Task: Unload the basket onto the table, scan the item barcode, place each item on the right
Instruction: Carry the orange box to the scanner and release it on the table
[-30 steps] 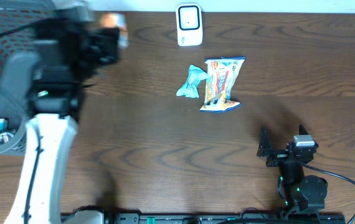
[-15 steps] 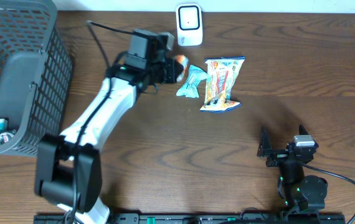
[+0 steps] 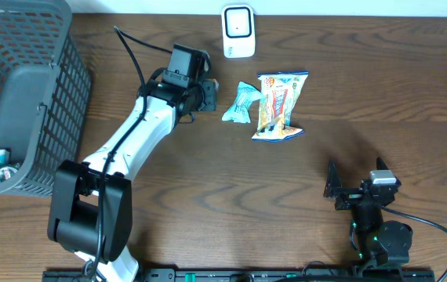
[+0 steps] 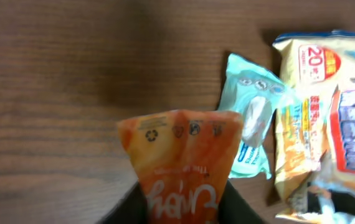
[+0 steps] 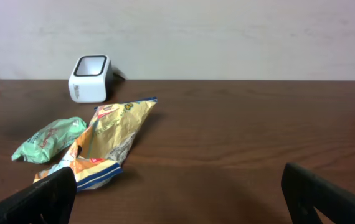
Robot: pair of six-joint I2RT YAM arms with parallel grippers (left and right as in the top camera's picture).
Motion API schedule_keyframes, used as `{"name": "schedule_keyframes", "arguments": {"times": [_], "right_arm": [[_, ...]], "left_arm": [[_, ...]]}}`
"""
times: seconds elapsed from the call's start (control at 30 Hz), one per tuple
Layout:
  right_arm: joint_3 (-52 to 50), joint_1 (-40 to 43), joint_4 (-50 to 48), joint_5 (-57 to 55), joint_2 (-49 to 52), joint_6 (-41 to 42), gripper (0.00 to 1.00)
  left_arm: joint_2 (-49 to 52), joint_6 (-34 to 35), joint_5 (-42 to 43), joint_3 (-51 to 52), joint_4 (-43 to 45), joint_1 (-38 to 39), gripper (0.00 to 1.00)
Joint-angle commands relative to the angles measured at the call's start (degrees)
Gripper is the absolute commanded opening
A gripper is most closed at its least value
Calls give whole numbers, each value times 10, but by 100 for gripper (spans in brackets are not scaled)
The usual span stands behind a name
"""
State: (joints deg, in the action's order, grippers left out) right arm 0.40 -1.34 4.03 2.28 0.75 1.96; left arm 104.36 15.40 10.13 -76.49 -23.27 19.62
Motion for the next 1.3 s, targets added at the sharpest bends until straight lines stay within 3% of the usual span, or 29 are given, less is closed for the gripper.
{"name": "schedule_keyframes", "arguments": {"times": [0.0, 0.07, 0.2, 0.7, 0.8, 1.0, 1.1, 1.27], "right_arm": [[0, 3, 3, -4, 0, 6, 99], [0, 3, 3, -4, 0, 6, 99], [0, 3, 3, -4, 0, 6, 99], [0, 3, 3, -4, 0, 6, 99], [0, 3, 3, -4, 0, 6, 99], [0, 3, 3, -4, 0, 6, 99], [0, 3, 3, -4, 0, 6, 99], [0, 3, 3, -4, 0, 6, 99]], "left_arm": [[10, 1, -19, -4, -10, 1, 64], [10, 1, -18, -4, -11, 1, 74], [5, 1, -18, -5, -9, 1, 82], [-28, 0, -19, -4, -78, 1, 96], [-25, 0, -24, -4, -102, 1, 80], [-12, 1, -123, -3, -127, -9, 73], [-6, 1, -110, -3, -128, -31, 55], [10, 1, -70, -2, -128, -64, 35]]}}
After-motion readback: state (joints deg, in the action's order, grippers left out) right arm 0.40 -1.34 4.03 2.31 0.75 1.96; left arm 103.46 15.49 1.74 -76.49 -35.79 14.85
